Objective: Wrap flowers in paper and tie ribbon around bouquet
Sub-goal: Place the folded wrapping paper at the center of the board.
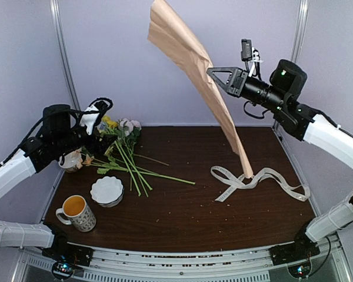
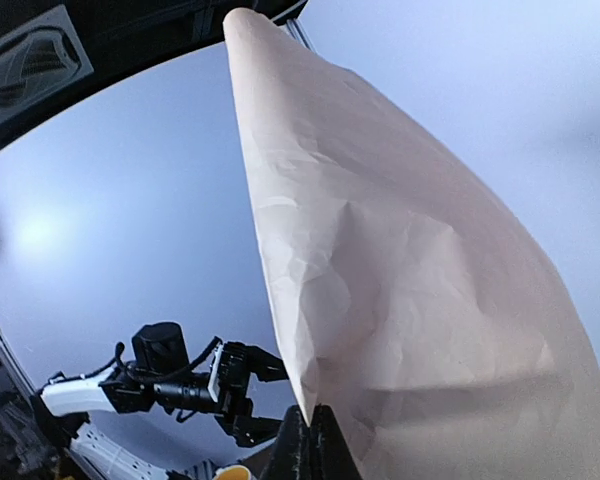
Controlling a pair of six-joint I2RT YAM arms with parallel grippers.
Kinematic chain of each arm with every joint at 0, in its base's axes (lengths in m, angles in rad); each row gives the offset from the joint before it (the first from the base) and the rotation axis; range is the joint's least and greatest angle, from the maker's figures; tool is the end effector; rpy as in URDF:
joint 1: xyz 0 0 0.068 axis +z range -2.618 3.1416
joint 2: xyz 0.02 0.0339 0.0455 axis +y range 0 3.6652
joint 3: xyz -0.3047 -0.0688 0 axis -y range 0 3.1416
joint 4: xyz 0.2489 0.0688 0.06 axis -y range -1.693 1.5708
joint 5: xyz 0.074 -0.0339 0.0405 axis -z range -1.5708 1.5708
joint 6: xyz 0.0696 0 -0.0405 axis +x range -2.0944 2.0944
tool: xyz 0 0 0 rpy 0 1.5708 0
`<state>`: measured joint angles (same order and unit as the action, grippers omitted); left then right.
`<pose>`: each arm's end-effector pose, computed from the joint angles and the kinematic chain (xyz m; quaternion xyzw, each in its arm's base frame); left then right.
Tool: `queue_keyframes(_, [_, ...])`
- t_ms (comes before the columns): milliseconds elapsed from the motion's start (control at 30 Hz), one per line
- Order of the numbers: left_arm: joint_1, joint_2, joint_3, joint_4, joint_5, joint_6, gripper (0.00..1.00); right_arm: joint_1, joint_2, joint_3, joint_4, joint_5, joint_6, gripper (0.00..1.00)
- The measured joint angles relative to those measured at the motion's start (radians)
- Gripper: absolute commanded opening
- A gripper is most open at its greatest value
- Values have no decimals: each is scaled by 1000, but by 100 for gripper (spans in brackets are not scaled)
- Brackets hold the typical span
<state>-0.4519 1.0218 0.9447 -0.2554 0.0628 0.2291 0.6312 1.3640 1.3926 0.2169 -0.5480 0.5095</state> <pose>0.2224 -0.1128 0.3672 0.2890 0.7612 -0.0899 0.5736 0.2482 0.2263 0.5112 -0.2489 0.5782 0.5499 0.5489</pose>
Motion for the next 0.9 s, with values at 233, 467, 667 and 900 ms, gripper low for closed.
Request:
queue_keyframes(233, [0,0,0,-1,-44,-7,90,15,108,-96,185,131,245,0])
queue_keyframes(467, [0,0,0,-2,-55,-12,90,5,147,-158,106,374,300,0])
queue_keyframes(667, [0,0,0,-2,-61,-13,90,-63,340,-121,-74,391,230,19])
queue_keyframes(900, [0,0,0,-4,-65,-13,91,-156,599,196,-548,507,30,58])
